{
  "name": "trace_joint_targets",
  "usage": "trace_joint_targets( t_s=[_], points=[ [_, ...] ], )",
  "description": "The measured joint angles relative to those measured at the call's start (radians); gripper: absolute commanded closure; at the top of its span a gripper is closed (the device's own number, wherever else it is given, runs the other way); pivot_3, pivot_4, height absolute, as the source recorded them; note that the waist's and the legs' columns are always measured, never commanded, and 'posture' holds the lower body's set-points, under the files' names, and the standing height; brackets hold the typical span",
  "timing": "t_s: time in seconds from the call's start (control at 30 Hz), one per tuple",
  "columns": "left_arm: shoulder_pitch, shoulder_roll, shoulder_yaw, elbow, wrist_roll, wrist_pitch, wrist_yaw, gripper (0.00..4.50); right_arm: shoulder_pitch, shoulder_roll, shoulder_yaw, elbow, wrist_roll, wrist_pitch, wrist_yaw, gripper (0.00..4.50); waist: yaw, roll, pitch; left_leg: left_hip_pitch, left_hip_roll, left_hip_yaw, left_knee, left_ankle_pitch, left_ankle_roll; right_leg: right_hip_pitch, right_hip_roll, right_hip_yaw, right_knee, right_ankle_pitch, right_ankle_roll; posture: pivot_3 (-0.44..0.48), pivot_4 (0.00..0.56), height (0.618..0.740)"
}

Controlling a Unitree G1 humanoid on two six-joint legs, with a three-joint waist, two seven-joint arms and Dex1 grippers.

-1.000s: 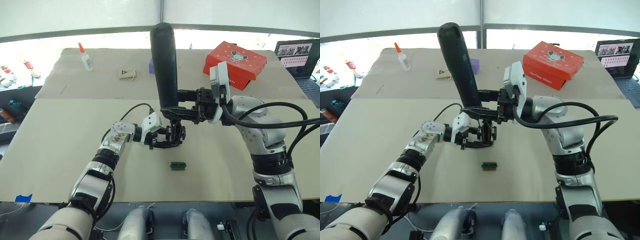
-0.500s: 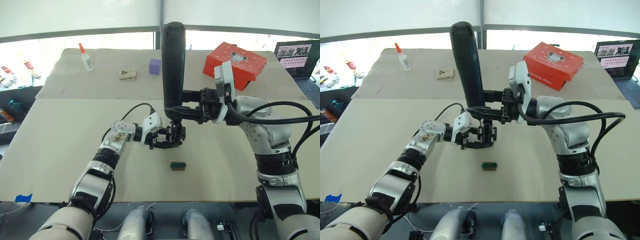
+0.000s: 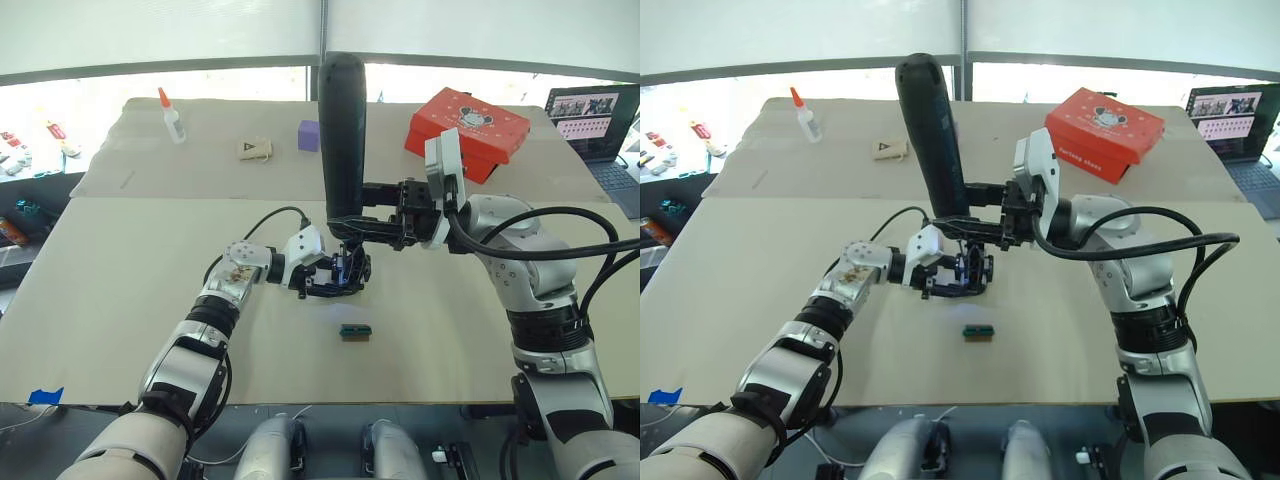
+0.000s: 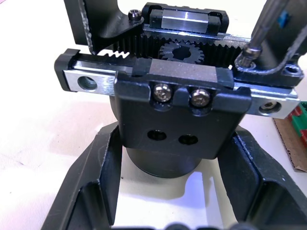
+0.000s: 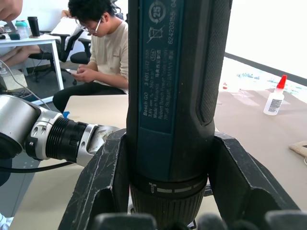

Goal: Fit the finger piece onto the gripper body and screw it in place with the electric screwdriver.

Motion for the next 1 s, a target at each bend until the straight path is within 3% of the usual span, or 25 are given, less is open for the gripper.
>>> trace_joint_targets(
  t_s=[1.0],
  points=[
    [0.002,0.001,0.0,-0.004,0.005,0.001,0.0,2.18,-0.008,-0.003,0.004,0.008,0.0,-0.059,0.022,2.58,0.0,-0.001,-0.001,0.002,0.0,0.0,0.0,0.0,0.0,0.0,-0.001,0.001,-0.001,0.0,0.0,0.0,0.15,0.74]
  ],
)
